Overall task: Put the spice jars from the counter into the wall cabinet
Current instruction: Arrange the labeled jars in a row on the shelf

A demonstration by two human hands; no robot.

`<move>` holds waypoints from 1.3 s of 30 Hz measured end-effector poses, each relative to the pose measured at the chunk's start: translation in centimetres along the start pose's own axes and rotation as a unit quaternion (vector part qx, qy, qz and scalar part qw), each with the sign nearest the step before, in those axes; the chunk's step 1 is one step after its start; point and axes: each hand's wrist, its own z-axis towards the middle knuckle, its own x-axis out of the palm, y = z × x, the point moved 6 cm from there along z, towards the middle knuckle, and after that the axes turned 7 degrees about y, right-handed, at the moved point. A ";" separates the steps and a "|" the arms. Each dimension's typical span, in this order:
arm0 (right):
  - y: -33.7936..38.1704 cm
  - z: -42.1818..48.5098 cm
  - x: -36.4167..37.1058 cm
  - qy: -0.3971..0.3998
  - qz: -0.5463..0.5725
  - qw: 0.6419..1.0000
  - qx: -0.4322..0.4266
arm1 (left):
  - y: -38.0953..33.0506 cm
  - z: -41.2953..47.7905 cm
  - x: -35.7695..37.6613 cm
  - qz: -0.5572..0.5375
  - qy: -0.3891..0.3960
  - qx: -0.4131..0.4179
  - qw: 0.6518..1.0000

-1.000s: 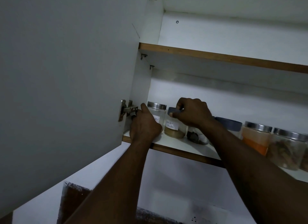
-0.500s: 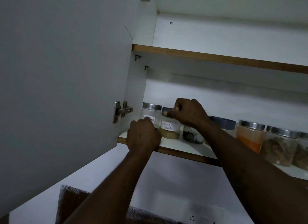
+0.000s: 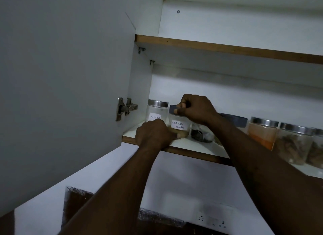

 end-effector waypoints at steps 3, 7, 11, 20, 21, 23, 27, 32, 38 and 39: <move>0.2 0.0 0.0 0.012 0.003 1.000 -0.004 | 0.1 -0.1 -0.1 0.000 -0.008 -0.003 1.000; -0.2 -0.8 -1.7 0.012 0.039 0.999 -0.016 | 0.3 -0.4 -0.2 0.005 -0.018 -0.006 1.000; -2.5 -2.6 -5.1 0.010 -0.089 0.996 0.006 | 0.0 -1.5 -0.9 0.018 -0.063 -0.001 0.998; -4.4 -4.9 -5.0 0.093 -0.248 0.964 -0.021 | -10.3 -5.0 3.7 -0.015 0.002 0.080 0.997; -4.3 -4.9 -5.2 0.079 -0.240 0.967 -0.026 | -10.8 -4.8 4.0 -0.014 0.006 0.061 0.998; -4.1 -4.8 -5.4 0.047 -0.225 0.973 -0.030 | -11.1 -4.6 4.4 -0.003 -0.002 0.038 0.999; -3.6 -5.1 -5.0 -0.009 -0.209 0.977 -0.028 | -10.4 -4.8 3.9 -0.017 -0.047 0.043 0.998; -3.7 -4.7 -6.4 0.037 -0.154 0.987 -0.026 | -10.1 -4.6 3.3 -0.053 -0.019 0.044 0.997; -5.0 -4.6 -6.8 0.094 -0.100 0.990 -0.018 | -9.7 -3.9 3.6 -0.071 0.016 0.027 0.997; -5.2 -4.5 -6.7 0.090 -0.089 0.992 -0.014 | -9.6 -4.0 3.6 -0.064 0.013 0.026 0.998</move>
